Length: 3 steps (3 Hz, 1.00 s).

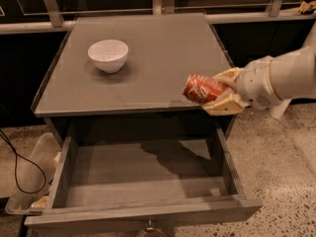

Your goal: Place coke can into top drawer

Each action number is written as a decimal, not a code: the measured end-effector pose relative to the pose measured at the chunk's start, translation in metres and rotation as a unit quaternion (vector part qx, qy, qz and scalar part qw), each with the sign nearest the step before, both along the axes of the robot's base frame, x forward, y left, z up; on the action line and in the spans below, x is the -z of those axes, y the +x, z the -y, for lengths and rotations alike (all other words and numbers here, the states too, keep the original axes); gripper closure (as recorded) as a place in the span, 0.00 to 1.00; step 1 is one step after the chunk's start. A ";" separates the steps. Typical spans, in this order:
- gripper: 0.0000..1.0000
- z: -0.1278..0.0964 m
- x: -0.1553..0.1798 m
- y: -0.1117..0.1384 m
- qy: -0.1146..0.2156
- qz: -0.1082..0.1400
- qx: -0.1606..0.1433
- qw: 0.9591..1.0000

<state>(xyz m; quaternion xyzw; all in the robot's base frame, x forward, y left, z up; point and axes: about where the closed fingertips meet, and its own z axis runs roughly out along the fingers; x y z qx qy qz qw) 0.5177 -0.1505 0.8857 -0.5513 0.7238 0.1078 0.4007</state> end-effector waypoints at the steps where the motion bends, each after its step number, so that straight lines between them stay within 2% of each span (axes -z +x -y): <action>1: 1.00 -0.010 0.044 -0.031 0.003 -0.046 0.001 0.999; 2: 1.00 -0.010 0.044 -0.031 0.003 -0.046 0.001 0.999; 3: 1.00 -0.033 0.071 -0.035 0.005 -0.068 -0.018 0.998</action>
Offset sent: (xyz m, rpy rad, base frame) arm -0.0222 0.0074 -0.0313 0.0087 0.0648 -0.0052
